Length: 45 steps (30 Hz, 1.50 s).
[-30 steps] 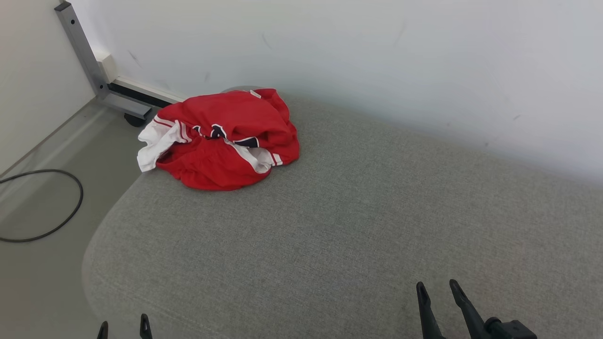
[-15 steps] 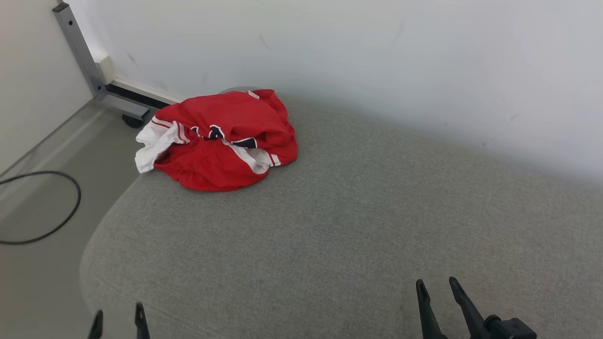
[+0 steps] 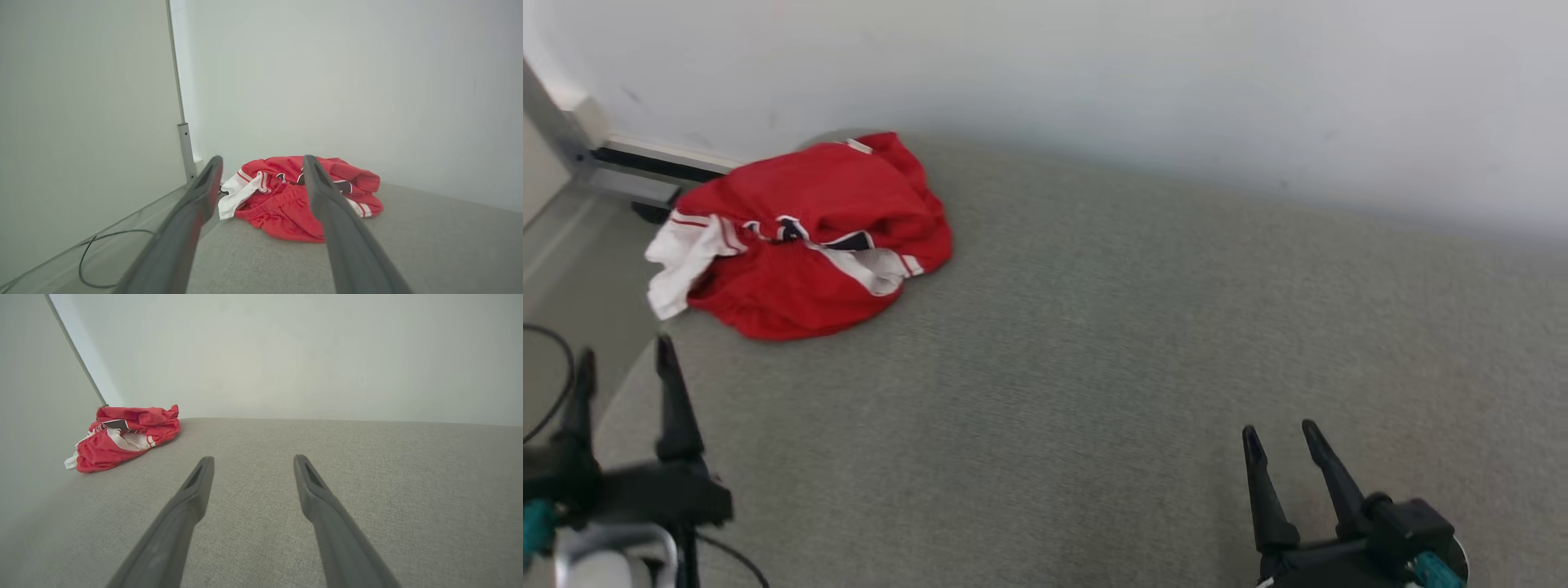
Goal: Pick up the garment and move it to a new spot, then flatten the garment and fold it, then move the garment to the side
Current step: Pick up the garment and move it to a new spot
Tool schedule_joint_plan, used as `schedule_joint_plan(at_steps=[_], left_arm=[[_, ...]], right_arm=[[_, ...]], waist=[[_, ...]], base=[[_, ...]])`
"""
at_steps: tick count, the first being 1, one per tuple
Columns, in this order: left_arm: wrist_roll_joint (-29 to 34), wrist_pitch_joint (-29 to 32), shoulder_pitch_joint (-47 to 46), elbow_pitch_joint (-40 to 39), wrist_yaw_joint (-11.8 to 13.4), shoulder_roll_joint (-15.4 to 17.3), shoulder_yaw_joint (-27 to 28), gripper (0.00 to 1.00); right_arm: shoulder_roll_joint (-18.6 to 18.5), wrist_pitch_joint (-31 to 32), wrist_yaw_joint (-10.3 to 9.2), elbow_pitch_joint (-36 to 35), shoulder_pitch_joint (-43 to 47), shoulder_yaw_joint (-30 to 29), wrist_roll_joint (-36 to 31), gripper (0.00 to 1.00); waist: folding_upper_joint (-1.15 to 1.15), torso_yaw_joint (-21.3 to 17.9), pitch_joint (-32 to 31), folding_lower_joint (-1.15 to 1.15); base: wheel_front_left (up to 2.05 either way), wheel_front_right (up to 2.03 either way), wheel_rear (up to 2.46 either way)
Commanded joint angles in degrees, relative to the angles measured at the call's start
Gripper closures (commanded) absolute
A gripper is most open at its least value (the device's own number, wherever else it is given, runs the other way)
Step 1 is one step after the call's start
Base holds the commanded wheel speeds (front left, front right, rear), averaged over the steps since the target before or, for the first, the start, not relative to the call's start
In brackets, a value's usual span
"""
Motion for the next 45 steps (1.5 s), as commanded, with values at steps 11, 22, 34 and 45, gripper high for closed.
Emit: schedule_joint_plan(at_steps=[11,22,34,45], left_arm=[[-4.33,-0.20,-17.22,8.40,-0.81,6.32,-0.38,0.00],[-13.66,3.16,-30.64,27.25,-0.77,16.24,-6.44,0.00],[-9.31,16.07,-37.93,44.40,0.05,25.28,-15.12,0.00],[-5.32,21.33,-40.91,50.31,1.59,26.49,-20.01,0.00]], right_arm=[[-0.04,-0.04,-0.12,-1.38,-6.42,-0.65,0.43,0.00],[0.00,-0.04,-0.12,-2.36,-9.53,-0.49,2.33,0.00],[0.01,-0.04,-0.12,-3.03,-10.24,-0.57,2.26,0.00],[0.00,-0.04,-0.12,-2.86,-9.85,-0.33,1.92,0.00]], waist=[[0.00,-13.57,12.74,0.00],[0.00,-19.47,16.84,0.00],[0.00,-23.20,18.44,0.00],[0.00,-23.64,18.74,0.00]], base=[[0.00,0.00,0.00],[0.00,0.00,0.00],[0.00,0.00,0.00],[0.00,0.00,0.00]])
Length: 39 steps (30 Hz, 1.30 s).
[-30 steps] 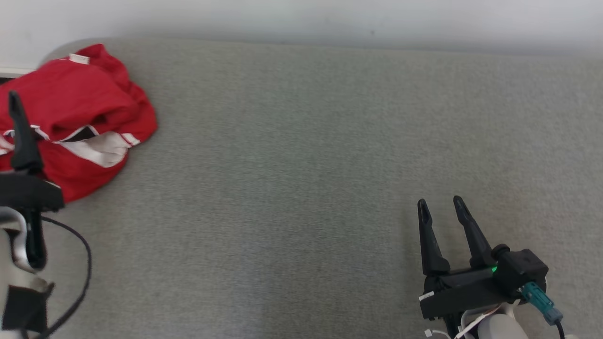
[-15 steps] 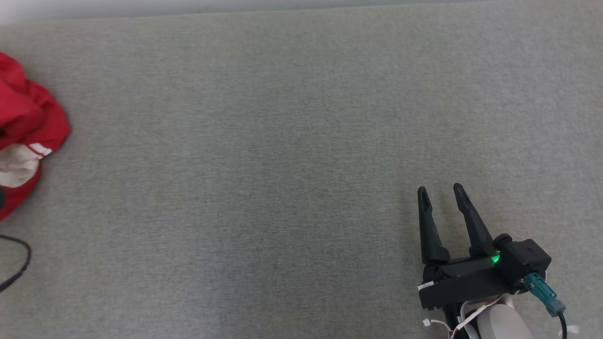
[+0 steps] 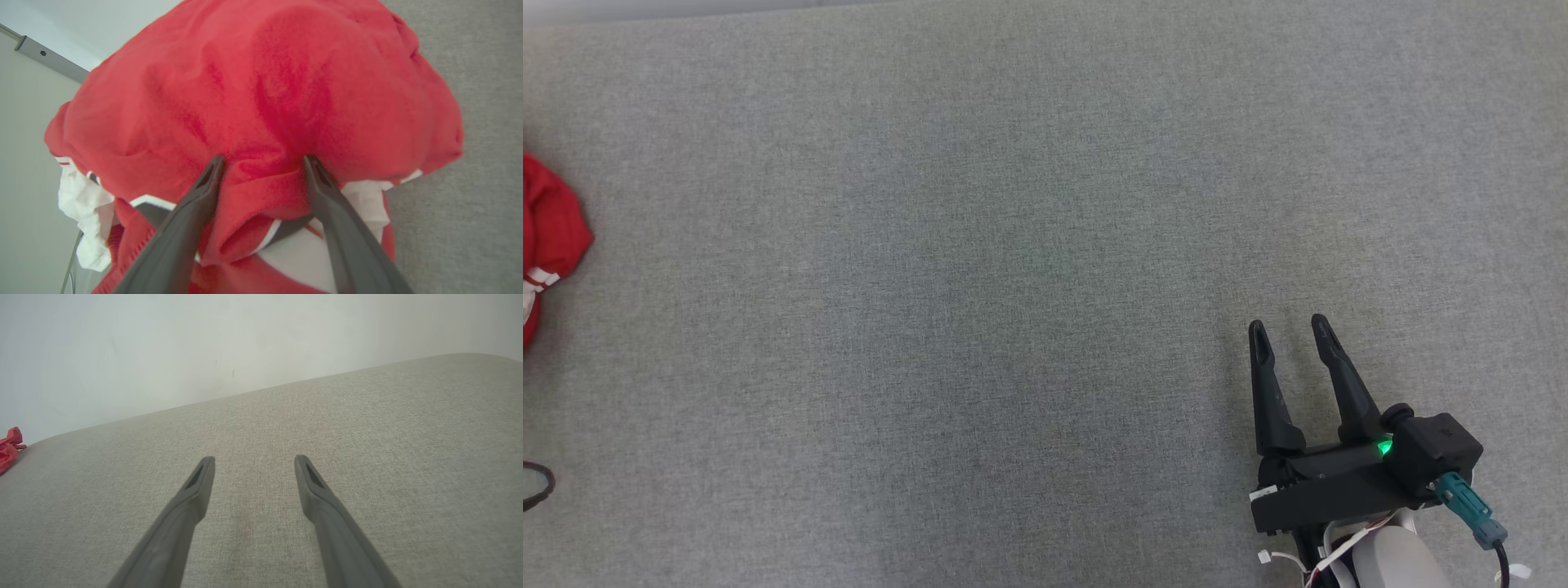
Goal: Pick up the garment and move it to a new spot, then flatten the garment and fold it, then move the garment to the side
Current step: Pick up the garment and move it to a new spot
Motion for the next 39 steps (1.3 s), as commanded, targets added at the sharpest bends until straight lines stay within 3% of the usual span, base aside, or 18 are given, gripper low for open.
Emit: schedule_joint_plan(at_steps=[1,2,3,14,21,32,39], left_arm=[[0.64,-0.16,-0.88,0.52,0.66,0.13,-0.35,0.02],[0.83,-0.72,-0.90,0.51,0.74,0.02,-0.64,0.69],[0.96,-1.75,-1.03,0.25,1.12,-0.04,-0.77,1.00],[0.19,-14.70,-5.13,-4.06,1.28,0.23,-0.90,1.00],[-1.68,-20.02,-10.73,-9.54,-0.58,-0.66,-0.63,1.00],[-4.67,-19.96,-19.11,-23.59,-2.00,-4.49,-4.26,1.00],[-7.75,-16.84,-21.42,-33.41,-1.96,-7.99,-9.94,1.00]], right_arm=[[0.03,-0.04,-0.12,0.08,-0.31,0.08,-0.28,0.00],[0.04,-0.04,-0.12,0.06,-0.43,0.05,-0.29,0.00],[0.05,-0.04,-0.12,0.01,-0.46,-0.06,-0.30,0.00],[0.04,-0.04,-0.12,1.05,1.34,-0.60,0.53,0.00],[0.04,-0.04,-0.12,1.57,2.88,-0.24,1.11,0.00],[0.03,-0.04,-0.12,1.95,5.28,0.41,3.14,0.00],[0.03,-0.04,-0.12,2.19,5.50,1.06,4.47,0.00]], waist=[[-0.01,-0.04,0.00,0.00],[-0.01,-0.03,-0.01,0.00],[-0.01,0.03,-0.05,0.00],[-0.01,2.10,-3.90,0.00],[-0.01,2.88,-7.64,0.00],[-0.01,0.46,-11.95,0.00],[-0.01,-4.74,-12.20,0.00]], base=[[0.00,0.00,0.00],[0.00,0.00,0.00],[0.00,0.00,0.00],[0.00,0.00,0.00],[0.00,0.00,0.00],[0.00,0.00,0.00],[0.00,0.00,0.00]])
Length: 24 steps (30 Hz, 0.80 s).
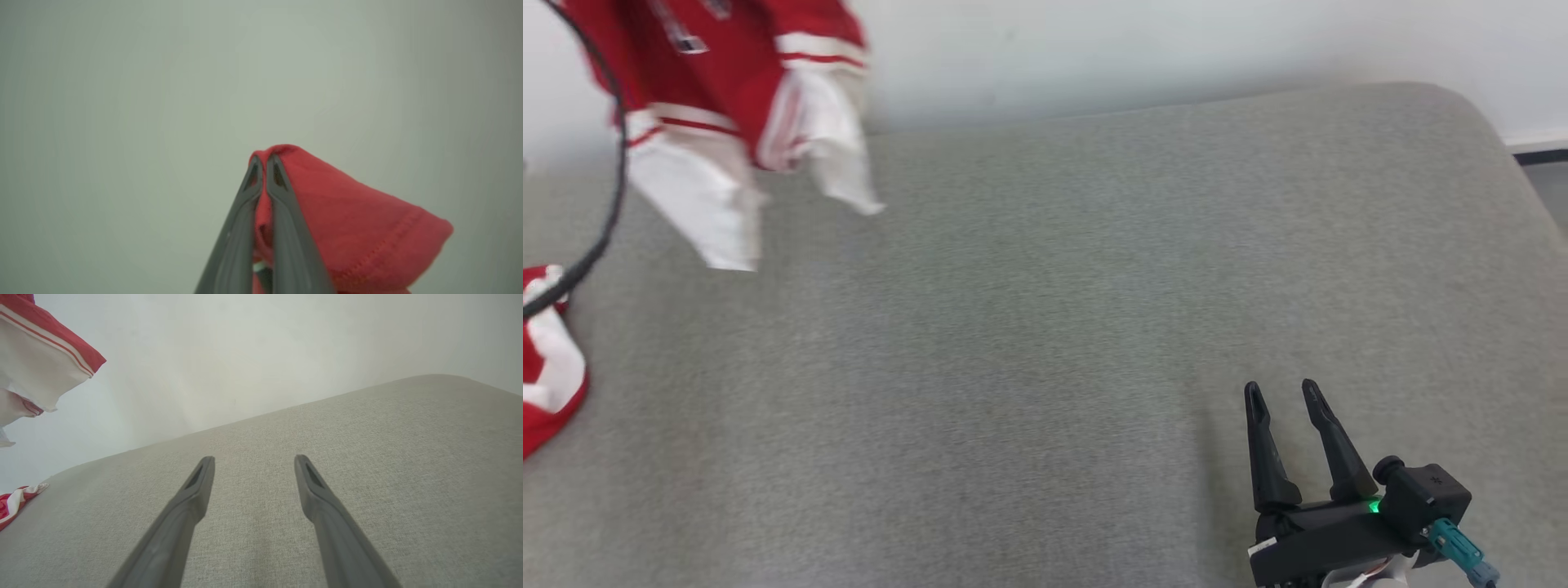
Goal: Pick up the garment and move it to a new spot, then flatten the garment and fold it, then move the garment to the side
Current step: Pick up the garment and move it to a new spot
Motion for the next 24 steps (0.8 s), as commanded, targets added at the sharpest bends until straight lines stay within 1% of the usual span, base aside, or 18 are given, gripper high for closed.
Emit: schedule_joint_plan(at_steps=[1,3,4,5,8,12,17,19,24], left_arm=[[-1.80,0.63,-0.12,-2.14,0.10,-1.52,-1.04,1.00],[-3.28,1.47,0.75,-4.79,0.10,-2.27,-2.56,1.00],[-3.28,1.47,0.75,-4.79,0.10,-2.27,-2.56,1.00],[-3.76,1.70,1.07,-6.04,0.10,-2.68,-2.96,1.00],[-5.03,1.63,2.60,-9.77,0.16,-4.82,-3.96,1.00],[-6.24,1.73,6.15,-14.19,1.08,-7.21,-5.11,1.00],[-7.16,1.93,12.39,-16.81,2.05,-9.74,-7.15,1.00],[-7.53,1.62,15.27,-16.56,2.49,-10.62,-8.03,1.00],[-8.21,0.90,22.89,-14.09,2.60,-12.78,-11.18,1.00]], right_arm=[[0.03,-0.04,-0.12,-0.15,0.24,0.14,0.44,0.00],[0.03,-0.04,-0.12,-0.34,0.19,0.20,0.76,0.00],[0.03,-0.04,-0.12,-0.34,0.19,0.20,0.76,0.00],[0.05,-0.04,-0.12,-0.37,0.18,0.29,0.90,0.00],[0.04,-0.04,-0.12,-0.38,0.54,-0.07,1.25,0.00],[0.06,-0.04,-0.12,-0.11,0.99,-0.70,1.72,0.00],[0.07,-0.04,-0.12,-0.41,1.25,-1.29,2.04,0.00],[0.06,-0.04,-0.12,-0.34,0.92,-1.33,2.16,0.00],[0.05,-0.04,-0.12,-0.63,-0.05,-1.18,2.20,0.00]], waist=[[0.01,-3.71,-0.12,0.01],[0.01,-5.69,0.07,0.01],[0.01,-5.69,0.07,0.01],[0.01,-6.71,0.18,0.01],[0.01,-9.04,0.48,0.01],[0.01,-11.13,1.08,0.01],[0.01,-11.79,1.59,0.01],[0.01,-11.76,1.86,0.01],[0.01,-11.11,2.51,0.01]], base=[[0.00,0.00,0.00],[0.00,0.00,0.00],[0.00,0.00,0.00],[0.00,0.00,0.00],[0.00,0.00,0.00],[0.00,0.00,0.00],[0.00,0.00,0.00],[0.00,0.00,0.00],[0.00,0.00,0.00]])
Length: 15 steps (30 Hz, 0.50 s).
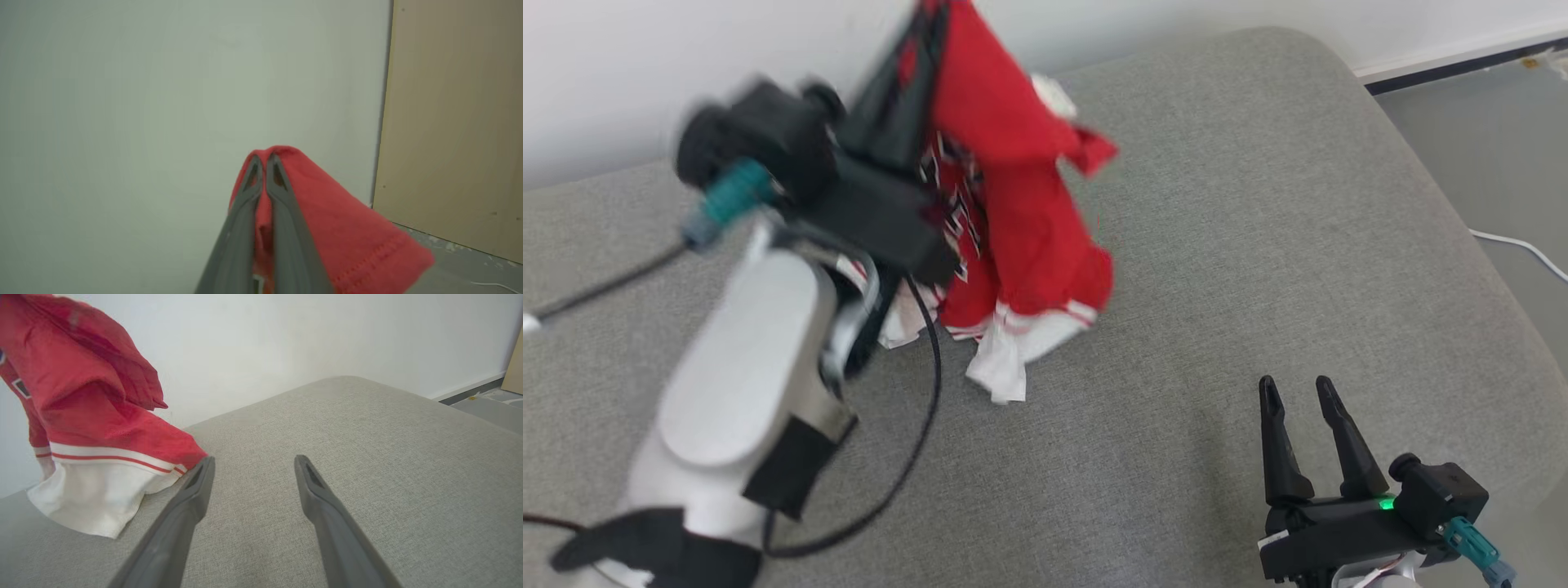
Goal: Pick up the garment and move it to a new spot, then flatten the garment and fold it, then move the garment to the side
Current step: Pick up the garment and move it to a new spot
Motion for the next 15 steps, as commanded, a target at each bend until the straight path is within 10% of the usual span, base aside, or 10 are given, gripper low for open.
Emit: schedule_joint_plan(at_steps=[1,13,14,15], left_arm=[[-0.29,-0.61,1.76,0.58,0.12,-0.22,-0.35,1.00],[-2.27,-4.41,15.52,16.65,-1.53,-4.42,-6.22,1.00],[-2.34,-4.72,15.65,17.01,-1.80,-4.91,-6.57,0.34],[-3.05,-5.00,15.86,16.92,-2.06,-5.61,-6.78,0.00]], right_arm=[[0.05,-0.04,-0.12,-0.03,-0.30,0.11,0.19,0.00],[0.04,-0.04,-0.12,0.14,-1.12,0.24,-0.70,0.00],[0.04,-0.04,-0.12,0.18,-1.14,0.19,-0.71,0.00],[0.04,-0.04,-0.12,0.22,-1.06,-0.02,-0.72,0.00]], waist=[[0.00,0.29,0.26,-0.01],[0.00,2.55,0.95,-0.01],[0.00,2.80,0.82,-0.01],[0.00,3.18,0.54,-0.01]], base=[[0.00,0.00,0.00],[0.00,0.00,0.00],[0.00,0.00,0.00],[0.00,0.00,0.00]])
